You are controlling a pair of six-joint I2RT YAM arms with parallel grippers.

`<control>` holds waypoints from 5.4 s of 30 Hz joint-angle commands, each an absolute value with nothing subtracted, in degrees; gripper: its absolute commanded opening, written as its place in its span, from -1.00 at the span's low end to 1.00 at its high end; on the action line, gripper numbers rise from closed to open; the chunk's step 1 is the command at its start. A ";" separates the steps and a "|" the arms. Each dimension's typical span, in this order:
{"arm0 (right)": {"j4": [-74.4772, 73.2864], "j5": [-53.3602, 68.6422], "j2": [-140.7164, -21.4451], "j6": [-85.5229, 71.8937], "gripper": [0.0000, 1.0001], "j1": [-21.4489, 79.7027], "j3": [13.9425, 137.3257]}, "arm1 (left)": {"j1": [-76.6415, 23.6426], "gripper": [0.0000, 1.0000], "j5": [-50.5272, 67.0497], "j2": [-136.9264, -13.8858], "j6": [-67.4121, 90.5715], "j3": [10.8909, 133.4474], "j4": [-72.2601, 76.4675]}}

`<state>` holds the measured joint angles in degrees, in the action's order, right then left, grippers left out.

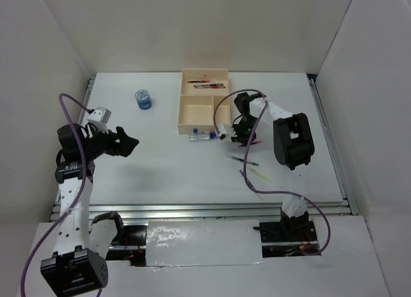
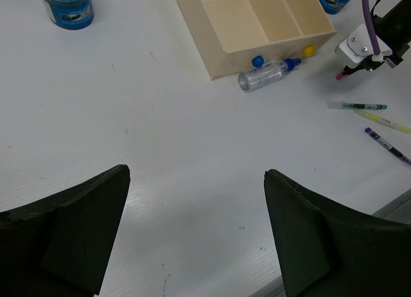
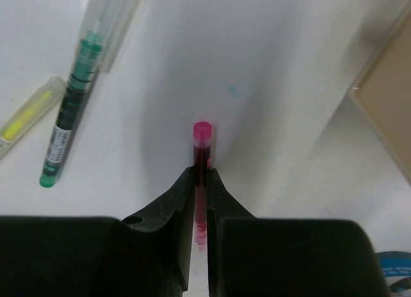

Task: Sort the stationery into containers
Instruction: Pick up the pen from the center of the board, then place the pen in the storage box, then pick up the pen from the center of the board, then place the pen in the storage box.

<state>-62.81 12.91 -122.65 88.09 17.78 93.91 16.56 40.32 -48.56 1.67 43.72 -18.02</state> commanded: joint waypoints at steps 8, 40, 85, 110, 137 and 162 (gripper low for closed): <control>-62.84 13.89 -114.61 78.32 -1.00 20.39 90.87 | 16.17 0.95 40.69 -46.58 0.70 46.05 -17.58; -20.92 15.38 -133.06 57.22 -1.00 27.16 133.41 | 16.26 0.95 40.43 -47.55 5.80 42.36 -10.72; -40.35 18.73 -67.14 29.00 -0.43 14.06 58.19 | -24.00 0.49 36.82 -90.88 -7.31 76.91 -13.63; -32.35 9.49 -94.30 35.51 -0.58 22.06 58.19 | -13.80 0.63 40.78 -75.23 -1.76 58.71 -10.20; -41.48 4.75 -106.78 41.57 -0.55 25.93 69.51 | -12.04 0.67 39.90 -72.86 -2.81 56.51 -10.46; -24.88 12.24 -92.00 -21.25 -1.00 28.74 98.51 | -6.51 0.70 39.55 -63.72 -4.13 53.97 -15.91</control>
